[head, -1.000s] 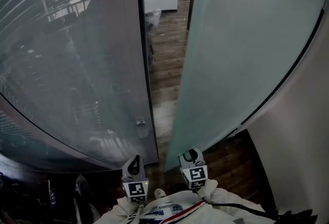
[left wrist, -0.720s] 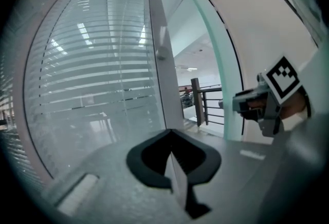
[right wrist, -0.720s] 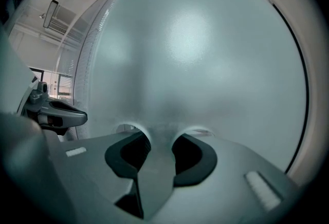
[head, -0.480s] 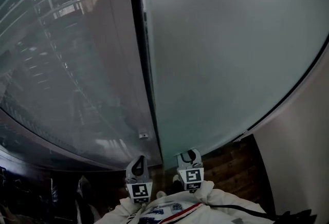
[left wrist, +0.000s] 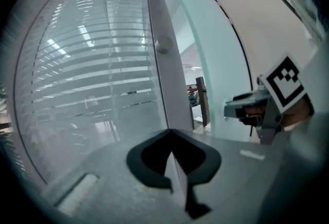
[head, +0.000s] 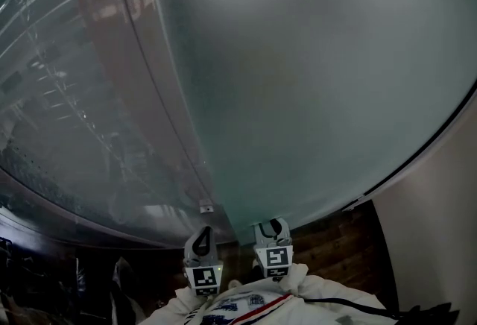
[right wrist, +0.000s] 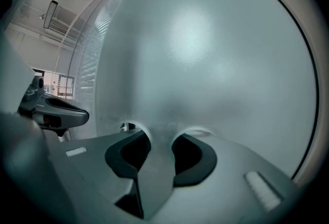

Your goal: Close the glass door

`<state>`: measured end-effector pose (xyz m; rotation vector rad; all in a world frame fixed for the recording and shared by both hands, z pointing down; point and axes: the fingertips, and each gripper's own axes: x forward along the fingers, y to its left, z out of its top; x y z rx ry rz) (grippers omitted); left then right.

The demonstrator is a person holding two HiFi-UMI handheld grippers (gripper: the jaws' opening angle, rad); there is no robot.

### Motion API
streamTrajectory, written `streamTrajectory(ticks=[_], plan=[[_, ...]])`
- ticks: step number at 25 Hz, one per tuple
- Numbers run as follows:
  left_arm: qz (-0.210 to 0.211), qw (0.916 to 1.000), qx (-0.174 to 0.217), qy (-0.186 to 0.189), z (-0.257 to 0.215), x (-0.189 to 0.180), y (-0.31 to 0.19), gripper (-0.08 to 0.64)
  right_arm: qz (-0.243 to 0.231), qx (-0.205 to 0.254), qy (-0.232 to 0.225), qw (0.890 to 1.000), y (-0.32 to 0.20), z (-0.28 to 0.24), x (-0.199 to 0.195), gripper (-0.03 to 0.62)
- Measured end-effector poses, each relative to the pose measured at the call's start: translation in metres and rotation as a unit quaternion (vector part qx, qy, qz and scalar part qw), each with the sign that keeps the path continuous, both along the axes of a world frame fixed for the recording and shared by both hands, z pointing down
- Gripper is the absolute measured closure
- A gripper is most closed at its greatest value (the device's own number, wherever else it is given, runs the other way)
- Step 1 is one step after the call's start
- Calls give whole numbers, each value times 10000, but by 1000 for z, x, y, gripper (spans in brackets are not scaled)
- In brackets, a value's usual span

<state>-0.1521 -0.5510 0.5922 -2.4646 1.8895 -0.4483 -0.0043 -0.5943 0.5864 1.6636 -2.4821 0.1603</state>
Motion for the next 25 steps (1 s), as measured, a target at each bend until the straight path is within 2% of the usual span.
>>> streamTrajectory(ticks=[6, 25], plan=[[-45, 9999, -133, -1, 0, 1, -2, 558, 32, -29, 38, 10000, -3, 1, 0, 472], [-128, 9997, -190, 87, 4, -1, -8, 558, -15, -20, 51, 10000, -13, 1, -2, 471]])
